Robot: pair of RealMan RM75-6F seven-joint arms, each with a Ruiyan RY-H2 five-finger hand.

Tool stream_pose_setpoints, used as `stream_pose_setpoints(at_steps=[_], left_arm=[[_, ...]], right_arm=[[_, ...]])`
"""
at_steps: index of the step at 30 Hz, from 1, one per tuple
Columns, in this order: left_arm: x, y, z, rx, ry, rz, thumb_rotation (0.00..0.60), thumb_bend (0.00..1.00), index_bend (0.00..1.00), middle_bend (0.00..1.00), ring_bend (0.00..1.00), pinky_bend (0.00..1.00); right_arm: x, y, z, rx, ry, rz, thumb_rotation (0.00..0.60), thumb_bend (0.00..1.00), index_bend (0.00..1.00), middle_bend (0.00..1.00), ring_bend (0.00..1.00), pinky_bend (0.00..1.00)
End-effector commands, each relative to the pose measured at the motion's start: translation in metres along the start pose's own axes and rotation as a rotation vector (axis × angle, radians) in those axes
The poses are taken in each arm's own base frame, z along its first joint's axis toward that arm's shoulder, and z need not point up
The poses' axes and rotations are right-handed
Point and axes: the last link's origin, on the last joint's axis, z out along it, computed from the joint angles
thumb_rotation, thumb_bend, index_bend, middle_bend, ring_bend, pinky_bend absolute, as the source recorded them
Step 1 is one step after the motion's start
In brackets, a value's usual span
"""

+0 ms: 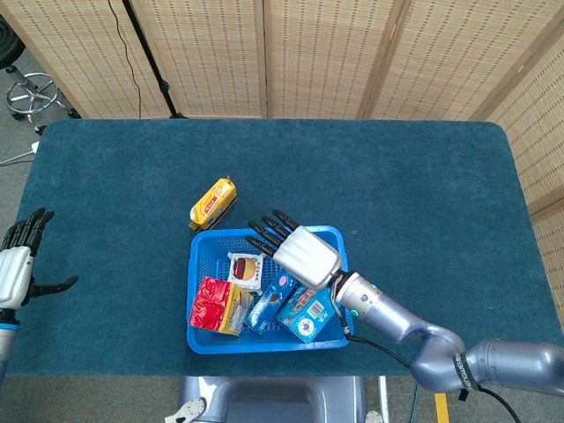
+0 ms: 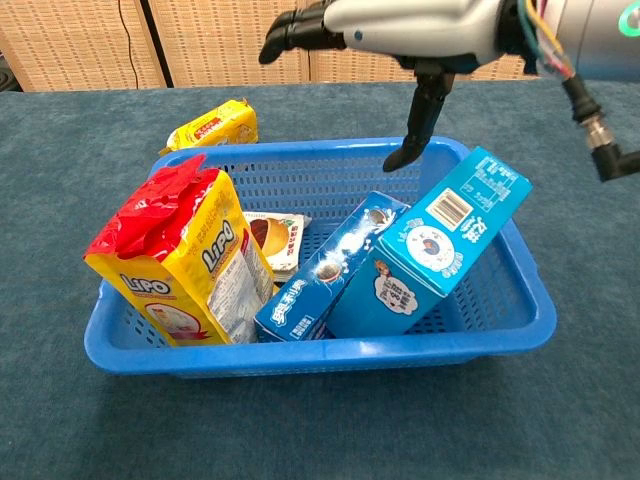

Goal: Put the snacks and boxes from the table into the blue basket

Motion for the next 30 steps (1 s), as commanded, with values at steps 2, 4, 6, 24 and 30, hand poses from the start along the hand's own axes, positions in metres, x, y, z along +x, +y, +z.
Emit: stream_pose_setpoints(at_steps=[2,4,6,24,30], left_arm=[[-0.003,0.001,0.004,-0.004,-0.011,0.006,0.600,0.00,0.00,0.00,0.00,0.00],[-0.004,0.004,0.007,-0.013,-0.021,0.007,0.600,0.00,0.00,0.00,0.00,0.00],[-0.006,0.012,0.016,-0.040,-0.038,0.003,0.600,0.00,0.00,0.00,0.00,0.00],[-0.016,0.102,0.099,-0.174,-0.230,-0.129,0.600,0.00,0.00,0.00,0.00,0.00],[-0.019,0.135,0.123,-0.164,-0.248,-0.164,0.600,0.00,0.00,0.00,0.00,0.00]], right_arm=[[0.020,0.026,-0.020,-0.085,0.077,0.018,0.600,0.00,0.00,0.00,0.00,0.06],[0.022,0.042,-0.032,-0.130,0.095,0.021,0.600,0.00,0.00,0.00,0.00,0.04],[0.019,0.072,-0.054,-0.227,0.111,0.028,0.600,0.00,0.00,0.00,0.00,0.03],[-0.044,0.118,-0.241,-0.518,0.039,0.204,0.600,0.00,0.00,0.00,0.00,0.02],[-0.051,0.111,-0.270,-0.564,0.027,0.227,0.600,0.00,0.00,0.00,0.00,0.02]])
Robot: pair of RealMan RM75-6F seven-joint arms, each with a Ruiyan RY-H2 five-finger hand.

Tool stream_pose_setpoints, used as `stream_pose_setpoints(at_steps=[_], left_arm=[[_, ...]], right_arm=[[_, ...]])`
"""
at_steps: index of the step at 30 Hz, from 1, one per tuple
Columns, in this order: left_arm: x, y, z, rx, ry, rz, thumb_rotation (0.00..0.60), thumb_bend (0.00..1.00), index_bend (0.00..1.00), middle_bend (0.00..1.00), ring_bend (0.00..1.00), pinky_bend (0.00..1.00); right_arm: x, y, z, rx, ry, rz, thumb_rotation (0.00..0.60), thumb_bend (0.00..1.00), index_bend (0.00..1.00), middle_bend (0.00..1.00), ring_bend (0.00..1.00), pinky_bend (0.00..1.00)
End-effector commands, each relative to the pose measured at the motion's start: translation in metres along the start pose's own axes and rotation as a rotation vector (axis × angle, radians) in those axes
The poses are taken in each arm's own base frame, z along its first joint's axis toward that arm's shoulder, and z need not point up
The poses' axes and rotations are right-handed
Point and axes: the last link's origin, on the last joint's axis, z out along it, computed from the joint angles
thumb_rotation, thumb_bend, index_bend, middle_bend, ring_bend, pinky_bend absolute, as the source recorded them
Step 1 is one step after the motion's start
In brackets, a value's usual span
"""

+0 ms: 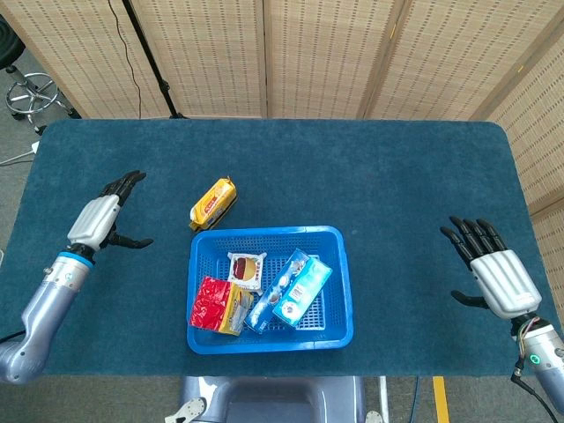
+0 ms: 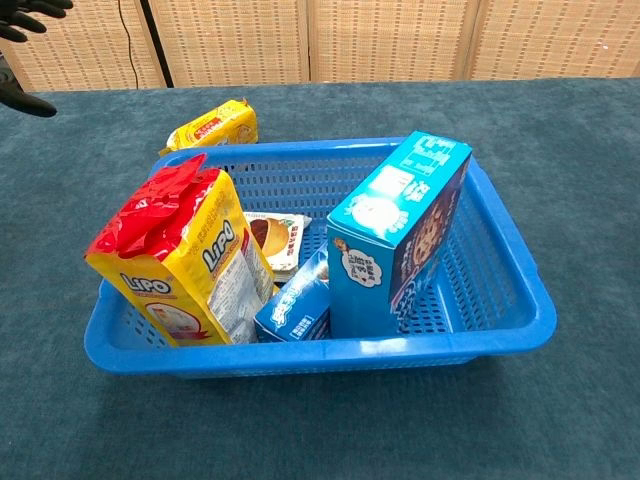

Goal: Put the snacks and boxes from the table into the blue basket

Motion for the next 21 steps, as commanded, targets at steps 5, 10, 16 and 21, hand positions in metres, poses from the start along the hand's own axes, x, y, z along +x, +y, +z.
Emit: stream_pose_setpoints(at_steps=[5,10,16,21], left_arm=[[-0.016,0.051,0.036,-0.004,-0.075,-0.013,0.600,0.00,0.00,0.00,0.00,0.00],[-0.031,0.078,0.051,0.030,-0.073,-0.027,0.600,0.00,0.00,0.00,0.00,0.00],[-0.051,0.100,0.074,0.124,-0.081,-0.069,0.600,0.00,0.00,0.00,0.00,0.00],[-0.068,0.108,0.094,0.198,-0.091,-0.085,0.600,0.00,0.00,0.00,0.00,0.00]], right_arm=[[-0.001,0.006,-0.016,-0.057,0.043,0.090,0.600,0.00,0.00,0.00,0.00,0.01],[-0.002,0.010,-0.021,-0.104,0.086,0.142,0.600,0.00,0.00,0.00,0.00,0.01],[0.000,0.015,-0.021,-0.104,0.105,0.146,0.600,0.00,0.00,0.00,0.00,0.01],[-0.005,0.018,-0.019,-0.104,0.076,0.162,0.600,0.00,0.00,0.00,0.00,0.01]])
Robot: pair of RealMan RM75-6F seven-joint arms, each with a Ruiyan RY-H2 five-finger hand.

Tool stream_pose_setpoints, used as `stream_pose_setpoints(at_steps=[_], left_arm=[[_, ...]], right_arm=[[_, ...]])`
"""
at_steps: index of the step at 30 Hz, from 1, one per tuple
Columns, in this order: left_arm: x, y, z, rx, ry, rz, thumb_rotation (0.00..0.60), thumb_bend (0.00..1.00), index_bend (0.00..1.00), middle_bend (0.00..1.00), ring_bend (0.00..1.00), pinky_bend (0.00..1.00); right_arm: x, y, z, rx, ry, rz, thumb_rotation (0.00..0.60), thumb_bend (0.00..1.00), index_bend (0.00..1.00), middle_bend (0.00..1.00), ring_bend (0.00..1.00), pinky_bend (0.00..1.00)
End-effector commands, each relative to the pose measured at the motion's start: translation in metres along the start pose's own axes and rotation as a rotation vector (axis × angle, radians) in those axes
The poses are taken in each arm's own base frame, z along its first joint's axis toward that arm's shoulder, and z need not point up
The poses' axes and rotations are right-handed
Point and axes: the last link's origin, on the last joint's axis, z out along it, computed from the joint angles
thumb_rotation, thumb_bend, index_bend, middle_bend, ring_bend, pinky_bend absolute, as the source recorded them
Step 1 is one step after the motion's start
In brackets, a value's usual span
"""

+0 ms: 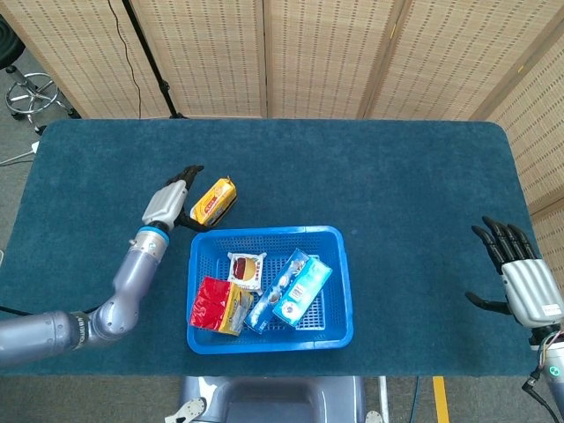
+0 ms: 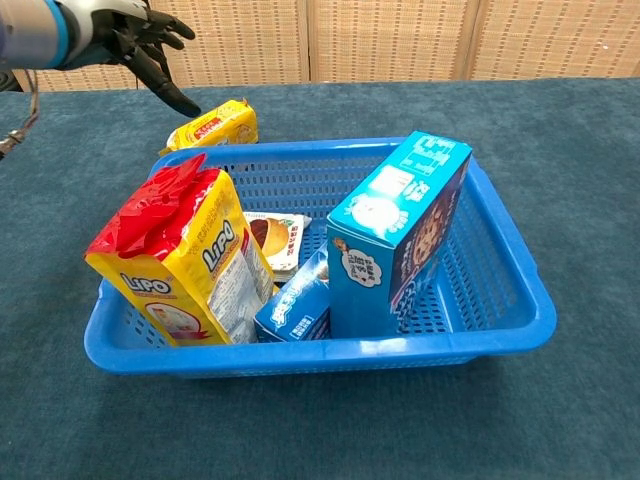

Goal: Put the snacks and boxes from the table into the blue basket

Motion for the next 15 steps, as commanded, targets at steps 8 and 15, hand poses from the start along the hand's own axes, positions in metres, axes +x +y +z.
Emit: stream_pose_setpoints(at_steps=[8,15], left_arm=[[-0.035,0.008,0.043,0.100,-0.036,-0.005,0.600,0.01,0.00,0.00,0.00,0.00],[-0.049,0.000,0.060,0.124,-0.070,-0.021,0.600,0.03,0.00,0.00,0.00,0.00]], right_arm=[[-0.004,0.002,0.003,-0.002,-0.018,0.021,0.600,0.00,0.00,0.00,0.00,0.01],[-0.004,0.004,0.005,-0.019,-0.005,0.031,0.600,0.00,0.00,0.00,0.00,0.00]])
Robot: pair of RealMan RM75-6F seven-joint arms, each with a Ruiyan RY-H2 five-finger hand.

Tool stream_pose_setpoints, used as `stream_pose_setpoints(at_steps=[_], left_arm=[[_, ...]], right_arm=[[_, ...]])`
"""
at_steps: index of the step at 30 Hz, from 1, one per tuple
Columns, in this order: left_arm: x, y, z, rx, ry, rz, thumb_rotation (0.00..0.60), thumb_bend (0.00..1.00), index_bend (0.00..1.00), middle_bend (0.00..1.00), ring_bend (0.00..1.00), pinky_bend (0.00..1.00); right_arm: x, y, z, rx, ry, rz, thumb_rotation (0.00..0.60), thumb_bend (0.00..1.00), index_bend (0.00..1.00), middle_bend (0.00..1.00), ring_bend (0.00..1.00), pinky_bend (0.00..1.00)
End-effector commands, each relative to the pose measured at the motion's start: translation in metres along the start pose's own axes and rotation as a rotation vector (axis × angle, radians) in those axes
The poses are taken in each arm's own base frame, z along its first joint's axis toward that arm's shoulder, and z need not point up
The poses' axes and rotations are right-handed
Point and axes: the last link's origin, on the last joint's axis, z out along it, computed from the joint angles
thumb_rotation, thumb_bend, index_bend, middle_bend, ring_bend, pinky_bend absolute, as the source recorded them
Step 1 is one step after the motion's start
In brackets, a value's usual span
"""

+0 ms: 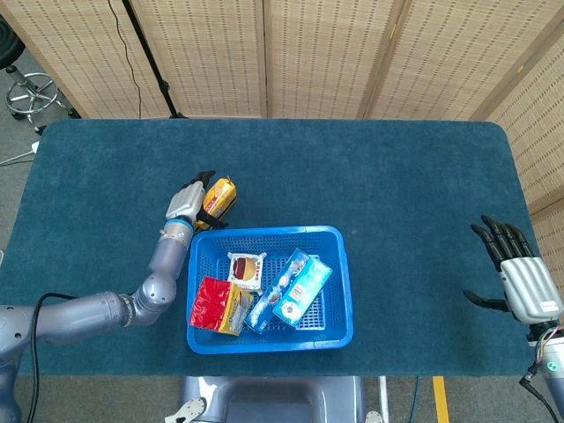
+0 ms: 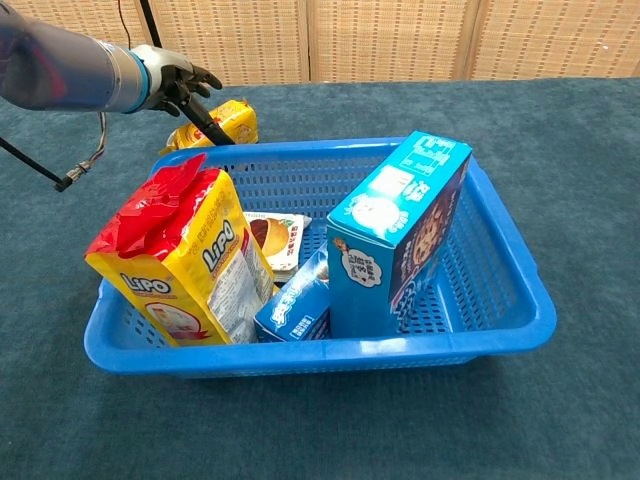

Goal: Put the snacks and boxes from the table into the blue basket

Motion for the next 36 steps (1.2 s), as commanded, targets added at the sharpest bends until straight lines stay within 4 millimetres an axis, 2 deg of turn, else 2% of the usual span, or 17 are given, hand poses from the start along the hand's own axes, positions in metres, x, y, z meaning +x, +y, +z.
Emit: stream_pose_setpoints(at_steps=[1,6,9,10,12,13,14,16,20,25,27,30,31,34,36], left_arm=[[-0.009,-0.002,0.009,0.018,-0.028,-0.006,0.600,0.04,0.00,0.00,0.00,0.00],[-0.012,-0.005,0.017,0.038,-0.035,-0.004,0.600,0.08,0.00,0.00,0.00,0.01],[-0.013,-0.003,0.021,0.045,-0.011,0.017,0.600,0.13,0.00,0.00,0.01,0.17],[-0.013,-0.003,0.022,0.049,-0.002,0.016,0.600,0.16,0.02,0.00,0.05,0.28],[-0.014,-0.003,0.024,0.064,0.018,0.026,0.600,0.22,0.14,0.08,0.19,0.43],[-0.014,-0.004,0.025,0.074,0.030,0.032,0.600,0.25,0.26,0.16,0.28,0.50],[-0.013,-0.004,0.026,0.084,0.048,0.036,0.600,0.28,0.35,0.25,0.36,0.55],[-0.011,-0.004,0.026,0.094,0.076,0.040,0.600,0.32,0.47,0.36,0.45,0.60],[-0.006,-0.007,0.025,0.101,0.089,0.045,0.600,0.38,0.61,0.48,0.54,0.63],[0.007,-0.010,0.023,0.087,0.111,0.022,0.600,0.39,0.64,0.51,0.56,0.63],[0.021,-0.008,0.018,0.054,0.140,-0.014,0.600,0.40,0.64,0.51,0.56,0.63],[0.038,-0.007,0.003,-0.012,0.158,-0.030,0.600,0.40,0.65,0.51,0.56,0.63],[0.050,-0.004,-0.006,-0.058,0.177,-0.034,0.600,0.41,0.65,0.51,0.56,0.63],[0.062,-0.002,-0.025,-0.137,0.181,-0.049,0.600,0.42,0.65,0.51,0.56,0.63],[0.074,0.006,-0.051,-0.260,0.175,-0.057,0.600,0.43,0.65,0.51,0.56,0.63]], right_arm=[[0.000,0.000,0.000,-0.004,0.001,0.000,0.600,0.00,0.00,0.00,0.00,0.00],[0.000,-0.002,0.002,0.006,0.005,0.014,0.600,0.00,0.00,0.00,0.00,0.00],[0.002,-0.002,0.003,0.012,0.023,0.021,0.600,0.00,0.00,0.00,0.00,0.00],[0.002,-0.002,0.003,0.013,0.025,0.022,0.600,0.00,0.00,0.00,0.00,0.00],[0.003,-0.001,0.003,0.014,0.027,0.031,0.600,0.00,0.00,0.00,0.00,0.00],[0.003,-0.001,0.003,0.013,0.029,0.034,0.600,0.00,0.00,0.00,0.00,0.00],[0.003,0.000,0.003,0.012,0.031,0.036,0.600,0.00,0.00,0.00,0.00,0.00],[0.004,0.000,0.003,0.013,0.032,0.039,0.600,0.00,0.00,0.00,0.00,0.00],[0.003,-0.001,0.003,0.018,0.029,0.043,0.600,0.00,0.00,0.00,0.00,0.00],[0.002,-0.002,0.003,0.021,0.025,0.048,0.600,0.00,0.00,0.00,0.00,0.00],[0.002,-0.003,0.003,0.025,0.022,0.050,0.600,0.00,0.00,0.00,0.00,0.00],[0.002,-0.004,0.002,0.030,0.023,0.048,0.600,0.00,0.00,0.00,0.00,0.00],[0.002,-0.004,0.002,0.030,0.023,0.045,0.600,0.00,0.00,0.00,0.00,0.00],[0.002,-0.004,0.002,0.027,0.023,0.043,0.600,0.00,0.00,0.00,0.00,0.00],[0.002,-0.005,0.002,0.024,0.026,0.046,0.600,0.00,0.00,0.00,0.00,0.00]])
